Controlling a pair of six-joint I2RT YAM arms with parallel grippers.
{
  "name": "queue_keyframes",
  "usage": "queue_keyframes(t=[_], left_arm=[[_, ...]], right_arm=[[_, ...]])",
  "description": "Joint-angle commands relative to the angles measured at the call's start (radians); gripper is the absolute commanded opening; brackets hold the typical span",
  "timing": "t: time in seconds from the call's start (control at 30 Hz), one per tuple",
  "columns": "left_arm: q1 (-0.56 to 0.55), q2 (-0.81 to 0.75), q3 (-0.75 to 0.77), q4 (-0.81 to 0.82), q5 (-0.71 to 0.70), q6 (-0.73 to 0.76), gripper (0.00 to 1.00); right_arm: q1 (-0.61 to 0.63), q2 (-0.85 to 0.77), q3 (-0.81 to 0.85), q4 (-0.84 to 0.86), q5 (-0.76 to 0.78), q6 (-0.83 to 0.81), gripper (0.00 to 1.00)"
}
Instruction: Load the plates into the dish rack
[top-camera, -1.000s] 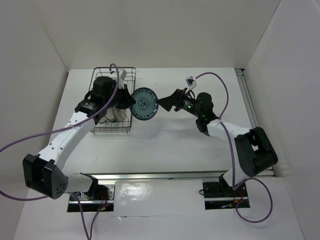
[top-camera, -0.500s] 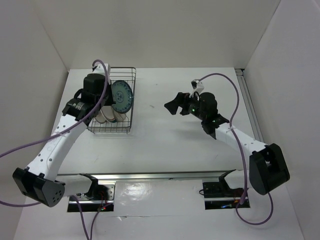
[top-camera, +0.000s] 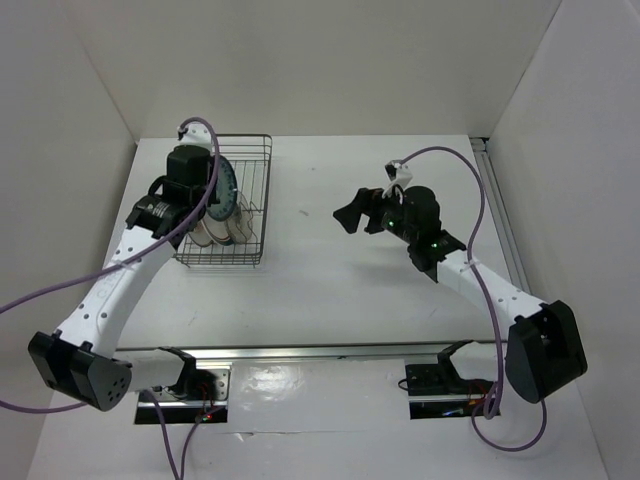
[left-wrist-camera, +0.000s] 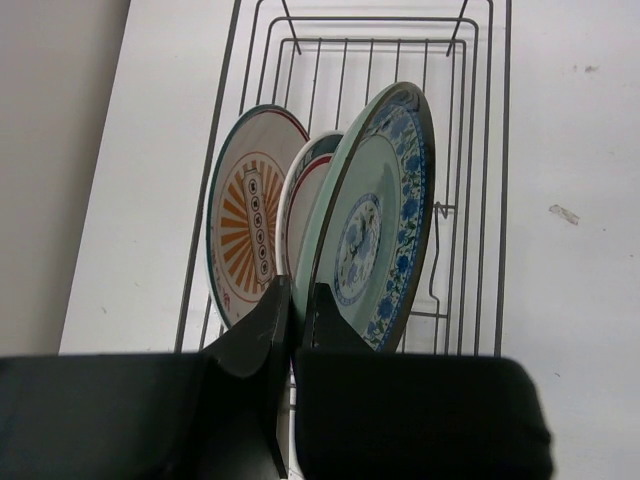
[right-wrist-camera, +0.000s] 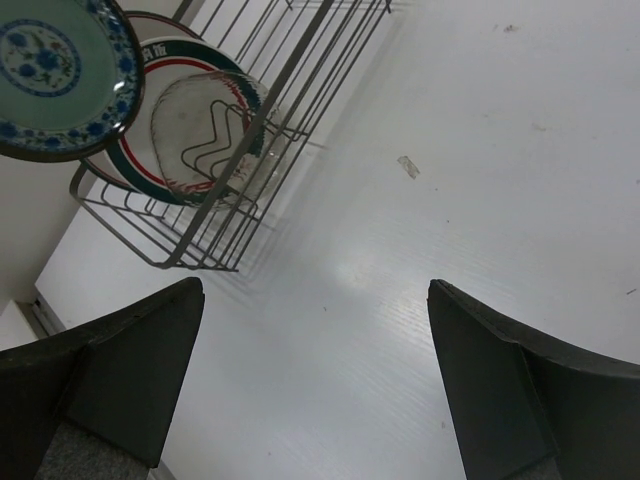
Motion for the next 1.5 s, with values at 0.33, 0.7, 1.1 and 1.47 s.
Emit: queue_keyframes(t=[0.33,0.7,1.1,1.47], left_arm=[[-0.013,0.122,0.079,0.041,-0.066,-0.044,0.0],[-0.066,0.195,0.077,0.041,-0.117,-0.082,0.0],[-0.075,0.223,0.087,0.032,-0.151,-0.093,0.0],[-0.075,0.263,0.096,0.023,-0.142,-0.093,0.0]], right_arm=[[-0.038,-0.062,-0.04,0.015,-0.027,-0.029,1.0],[-0.099,-0.091,-0.068,0.015,-0.078,-0.029,1.0],[-0.118,-0.091,-0.086,0.043,-0.109,-0.029,1.0],[-0.127,-0.101,-0.095,0.043,-0.109,-0.029,1.0]])
